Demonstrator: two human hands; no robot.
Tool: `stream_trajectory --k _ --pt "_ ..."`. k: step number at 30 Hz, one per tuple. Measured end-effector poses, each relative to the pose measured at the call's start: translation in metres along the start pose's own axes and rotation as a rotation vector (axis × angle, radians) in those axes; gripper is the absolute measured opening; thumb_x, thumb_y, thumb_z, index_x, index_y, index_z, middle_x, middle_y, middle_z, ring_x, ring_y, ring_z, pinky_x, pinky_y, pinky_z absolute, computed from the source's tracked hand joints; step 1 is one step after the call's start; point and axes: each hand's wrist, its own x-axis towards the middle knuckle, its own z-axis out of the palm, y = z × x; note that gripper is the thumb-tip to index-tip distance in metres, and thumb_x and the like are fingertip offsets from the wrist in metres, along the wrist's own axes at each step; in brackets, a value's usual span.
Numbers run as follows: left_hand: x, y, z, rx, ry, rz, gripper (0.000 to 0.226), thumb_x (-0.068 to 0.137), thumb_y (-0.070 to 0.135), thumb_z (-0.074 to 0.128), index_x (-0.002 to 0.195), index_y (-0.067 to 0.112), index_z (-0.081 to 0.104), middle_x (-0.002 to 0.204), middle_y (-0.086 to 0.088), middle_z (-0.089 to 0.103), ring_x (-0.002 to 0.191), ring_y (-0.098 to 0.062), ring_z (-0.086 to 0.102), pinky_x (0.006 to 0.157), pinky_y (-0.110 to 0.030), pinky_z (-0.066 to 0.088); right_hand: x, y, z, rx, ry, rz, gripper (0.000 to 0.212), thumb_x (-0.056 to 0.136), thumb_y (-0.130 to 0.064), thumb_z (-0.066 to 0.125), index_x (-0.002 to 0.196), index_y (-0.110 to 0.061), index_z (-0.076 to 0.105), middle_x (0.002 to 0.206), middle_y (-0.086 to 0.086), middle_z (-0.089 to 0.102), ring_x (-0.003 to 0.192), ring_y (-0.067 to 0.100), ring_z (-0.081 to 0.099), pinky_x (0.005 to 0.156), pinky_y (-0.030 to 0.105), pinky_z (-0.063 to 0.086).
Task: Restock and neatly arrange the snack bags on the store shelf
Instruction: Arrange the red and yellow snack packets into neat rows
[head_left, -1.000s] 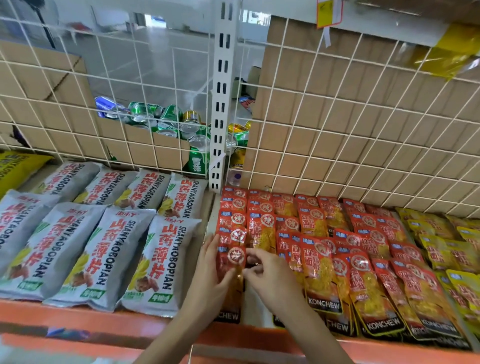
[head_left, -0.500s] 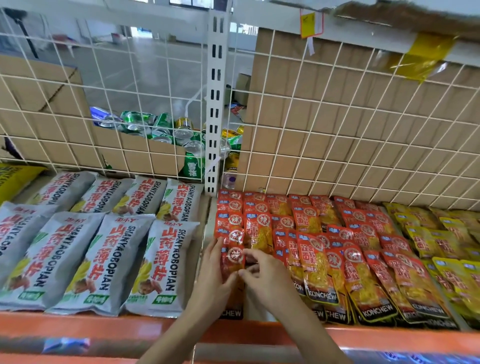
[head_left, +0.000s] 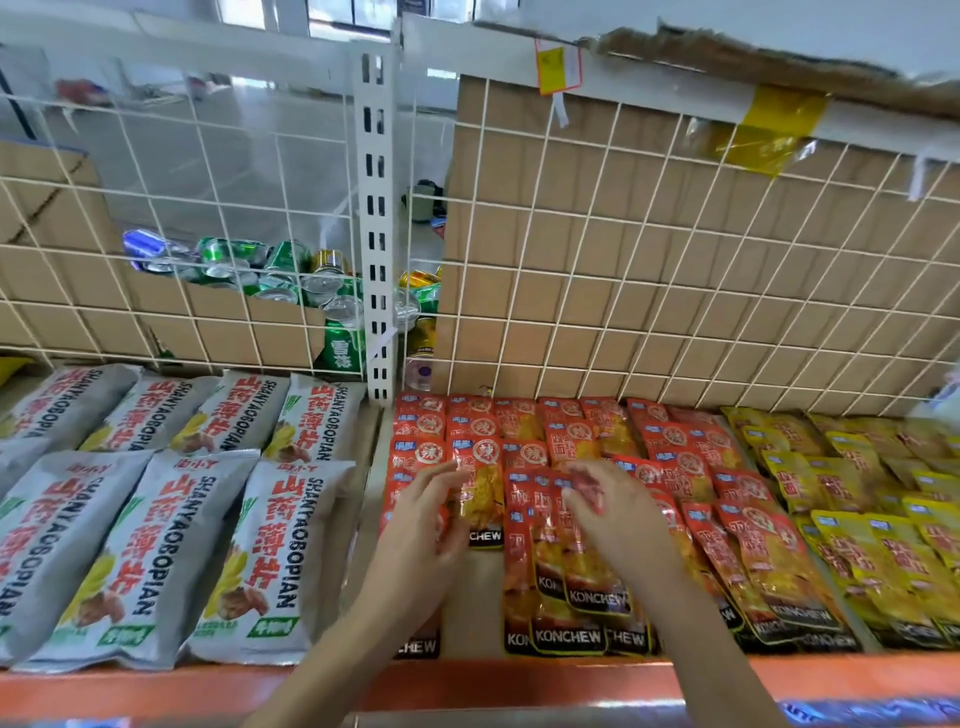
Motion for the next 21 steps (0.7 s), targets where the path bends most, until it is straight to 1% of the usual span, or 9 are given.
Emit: stream_trajectory --k 2,4,7,9,11,15,17,19,21 --pt "0.007 0.009 0.008 0.014 -0.054 -0.002 0.038 0.090 0.014 0.056 0.125 0.028 0.050 0.127 0.017 0.046 0.117 0.000 0.044 0.098 -0.022 0.039 0.002 0.013 -0.005 -0.062 -0.061 0.025 0.040 0.092 -0.041 0.049 0.129 -0.025 0.049 0.134 -0.005 0.049 0.124 0.011 0.043 0.101 0.024 0.031" --pt "0.013 0.014 0.017 0.026 -0.119 -0.011 0.034 0.092 0.018 0.054 0.124 0.027 0.050 0.122 0.016 0.049 0.109 -0.001 0.048 0.093 -0.019 0.042 0.005 0.022 -0.007 -0.119 -0.145 0.041 0.058 0.086 -0.058 0.045 0.135 -0.027 0.042 0.140 -0.004 0.044 0.130 0.013 0.036 0.107 0.027 0.027" --pt "0.020 0.020 0.030 0.056 -0.186 -0.036 0.035 0.093 0.022 0.054 0.127 0.026 0.048 0.120 0.013 0.050 0.100 -0.001 0.050 0.083 -0.010 0.040 0.008 0.028 -0.008 -0.148 -0.238 0.069 0.118 0.050 -0.097 0.011 0.141 -0.025 0.034 0.146 -0.002 0.035 0.136 0.017 0.028 0.112 0.035 0.022" --pt "0.025 0.023 0.036 0.071 -0.224 -0.077 0.039 0.092 0.026 0.055 0.130 0.026 0.046 0.121 0.010 0.052 0.098 -0.003 0.051 0.085 -0.016 0.045 0.011 0.032 -0.008 -0.146 -0.259 0.076 0.136 0.033 -0.100 -0.001 0.141 -0.025 0.033 0.147 -0.002 0.033 0.136 0.017 0.027 0.113 0.038 0.022" --pt "0.029 0.026 0.040 0.071 -0.261 -0.121 0.044 0.091 0.028 0.056 0.133 0.025 0.043 0.122 0.009 0.053 0.099 -0.006 0.054 0.085 -0.021 0.049 0.013 0.031 -0.010 -0.110 -0.278 0.081 0.121 0.043 -0.095 0.015 0.139 -0.024 0.036 0.145 -0.003 0.035 0.134 0.017 0.030 0.112 0.037 0.024" --pt "0.034 0.030 0.046 0.037 -0.282 -0.211 0.046 0.091 0.023 0.058 0.133 0.024 0.042 0.115 0.005 0.057 0.098 -0.010 0.059 0.083 -0.026 0.054 0.014 0.032 -0.009 0.047 -0.223 0.087 0.074 0.063 -0.068 0.059 0.123 -0.027 0.045 0.127 -0.007 0.048 0.120 0.013 0.044 0.102 0.031 0.035" --pt "0.035 0.031 0.047 0.002 -0.263 -0.247 0.047 0.091 0.021 0.058 0.134 0.026 0.040 0.104 0.009 0.057 0.091 -0.006 0.059 0.072 -0.018 0.053 0.015 0.036 -0.007 0.139 -0.166 0.066 0.053 0.066 -0.058 0.067 0.107 -0.031 0.047 0.111 -0.012 0.053 0.105 0.008 0.050 0.088 0.022 0.041" --pt "0.036 0.032 0.048 -0.040 -0.250 -0.274 0.050 0.090 0.018 0.058 0.135 0.028 0.037 0.097 0.013 0.055 0.084 -0.003 0.058 0.063 -0.012 0.049 0.017 0.039 -0.006 0.205 -0.095 0.026 0.030 0.074 -0.041 0.071 0.092 -0.031 0.050 0.093 -0.020 0.055 0.090 0.002 0.053 0.071 0.007 0.037" --pt "0.035 0.033 0.048 -0.067 -0.239 -0.288 0.051 0.090 0.016 0.058 0.135 0.028 0.036 0.096 0.012 0.056 0.085 -0.001 0.057 0.061 -0.009 0.047 0.021 0.044 -0.006 0.243 0.002 -0.005 0.021 0.077 -0.027 0.073 0.079 -0.029 0.053 0.084 -0.018 0.057 0.084 0.003 0.055 0.066 0.005 0.037"
